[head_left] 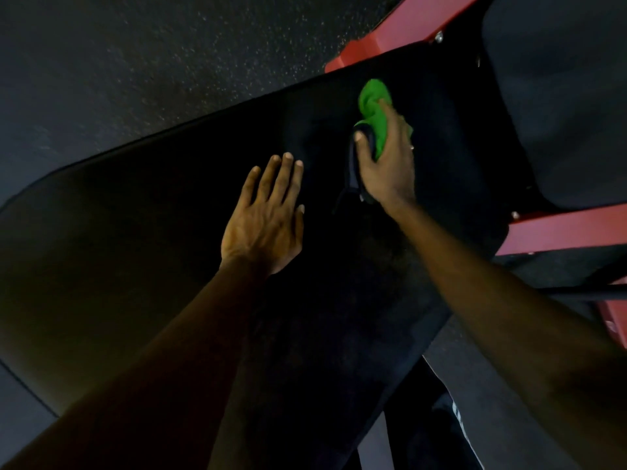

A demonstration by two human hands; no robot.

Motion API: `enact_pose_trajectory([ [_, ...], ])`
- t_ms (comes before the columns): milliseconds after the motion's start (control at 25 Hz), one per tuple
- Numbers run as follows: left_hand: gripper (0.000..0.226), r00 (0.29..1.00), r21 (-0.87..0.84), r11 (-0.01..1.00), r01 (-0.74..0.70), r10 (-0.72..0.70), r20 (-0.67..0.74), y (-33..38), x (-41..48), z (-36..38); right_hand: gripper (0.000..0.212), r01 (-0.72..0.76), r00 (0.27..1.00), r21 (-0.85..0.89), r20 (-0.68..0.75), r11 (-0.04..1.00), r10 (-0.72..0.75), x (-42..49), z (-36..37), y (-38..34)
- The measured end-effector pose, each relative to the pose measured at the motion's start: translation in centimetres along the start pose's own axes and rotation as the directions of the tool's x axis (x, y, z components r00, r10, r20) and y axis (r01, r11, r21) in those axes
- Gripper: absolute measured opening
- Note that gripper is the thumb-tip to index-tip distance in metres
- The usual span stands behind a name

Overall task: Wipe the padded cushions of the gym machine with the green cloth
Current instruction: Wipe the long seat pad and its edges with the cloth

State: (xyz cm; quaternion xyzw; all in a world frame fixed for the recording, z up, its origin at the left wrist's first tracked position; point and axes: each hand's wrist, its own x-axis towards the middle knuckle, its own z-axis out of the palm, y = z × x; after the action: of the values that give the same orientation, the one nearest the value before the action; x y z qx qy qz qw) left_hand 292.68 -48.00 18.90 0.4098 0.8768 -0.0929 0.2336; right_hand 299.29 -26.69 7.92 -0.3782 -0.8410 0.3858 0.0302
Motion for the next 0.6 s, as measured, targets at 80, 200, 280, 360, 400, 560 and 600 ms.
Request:
enact_pose_trajectory([
  [80,0.065,1.000,-0.005,1.000,0.000,0.000,0.011,0.0,-0.1,-0.1,0.069,-0.190,0.975,0.088,-0.099,0.978,0.199,1.9,-0.3,0.6],
  [200,0.066,1.000,-0.006,1.000,0.003,-0.003,0.021,0.1,0.0,0.0,0.071,-0.312,0.941,0.150,-0.086,0.938,0.327,0.4,-0.1,-1.2],
  [280,0.066,1.000,-0.002,1.000,0.006,-0.006,0.010,0.1,0.1,-0.1,0.069,-0.240,0.969,0.142,-0.016,0.960,0.245,-5.3,-0.4,-2.4],
  [360,0.066,1.000,0.008,1.000,0.004,-0.005,0.007,0.1,0.0,0.0,0.067,-0.120,0.991,0.098,0.070,0.988,0.114,-11.9,-1.0,-2.8],
  [400,0.065,1.000,0.009,1.000,0.003,-0.003,0.005,0.0,0.0,0.1,0.067,-0.089,0.991,0.082,0.104,0.993,0.080,-14.0,-1.4,-2.8],
  [560,0.066,1.000,-0.001,1.000,0.003,-0.003,-0.003,0.0,-0.1,0.2,0.069,-0.231,0.973,0.096,0.020,0.968,0.230,-10.0,-1.1,-1.1],
  [600,0.066,1.000,-0.002,1.000,0.000,0.000,0.001,0.0,-0.1,0.2,0.070,-0.300,0.950,0.138,-0.048,0.944,0.309,-7.4,-0.9,-0.7],
])
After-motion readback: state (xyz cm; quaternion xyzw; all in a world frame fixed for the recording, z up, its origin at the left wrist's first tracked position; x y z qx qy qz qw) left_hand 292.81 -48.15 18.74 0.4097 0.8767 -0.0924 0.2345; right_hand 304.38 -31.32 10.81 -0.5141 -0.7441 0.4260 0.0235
